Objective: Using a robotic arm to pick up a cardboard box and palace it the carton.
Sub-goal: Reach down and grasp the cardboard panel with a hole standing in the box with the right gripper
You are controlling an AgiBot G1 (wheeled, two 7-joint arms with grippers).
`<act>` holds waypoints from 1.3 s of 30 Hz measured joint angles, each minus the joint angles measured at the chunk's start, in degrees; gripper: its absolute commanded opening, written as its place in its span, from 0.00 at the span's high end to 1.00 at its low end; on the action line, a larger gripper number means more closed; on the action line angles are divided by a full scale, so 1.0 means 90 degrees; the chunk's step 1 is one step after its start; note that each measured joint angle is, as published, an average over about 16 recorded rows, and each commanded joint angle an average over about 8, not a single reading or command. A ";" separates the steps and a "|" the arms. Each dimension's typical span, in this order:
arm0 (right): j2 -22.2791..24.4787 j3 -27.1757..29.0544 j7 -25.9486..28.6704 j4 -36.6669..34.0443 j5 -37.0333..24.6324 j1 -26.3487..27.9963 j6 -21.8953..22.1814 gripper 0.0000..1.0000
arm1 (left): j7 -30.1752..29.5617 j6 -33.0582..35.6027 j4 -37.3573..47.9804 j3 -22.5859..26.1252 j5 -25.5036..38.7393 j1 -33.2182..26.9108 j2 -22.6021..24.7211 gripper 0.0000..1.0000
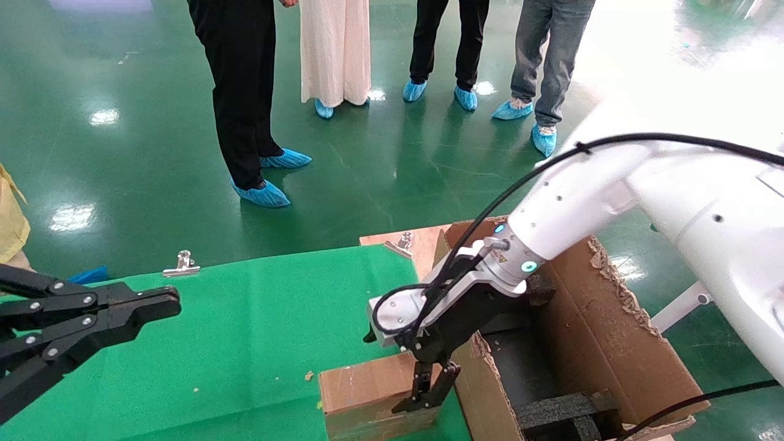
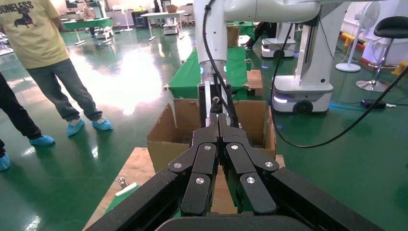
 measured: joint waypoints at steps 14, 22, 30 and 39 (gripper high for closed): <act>-0.0367 -0.0732 -0.0366 -0.0381 0.0070 0.0292 -0.0011 0.01 | 0.0001 -0.0001 0.0001 0.0001 0.0001 0.0001 -0.0001 0.00; -0.0395 -0.0796 -0.0396 -0.0399 0.0080 0.0312 -0.0014 0.91 | 0.0001 -0.0002 0.0002 0.0001 0.0001 0.0001 -0.0001 0.00; -0.0360 -0.0723 -0.0367 -0.0368 0.0076 0.0285 -0.0013 1.00 | 0.0001 -0.0002 0.0002 0.0001 -0.0002 0.0001 -0.0001 0.00; -0.0337 -0.0677 -0.0348 -0.0350 0.0071 0.0265 -0.0013 1.00 | 0.0001 -0.0002 0.0002 0.0001 -0.0004 0.0001 -0.0001 0.00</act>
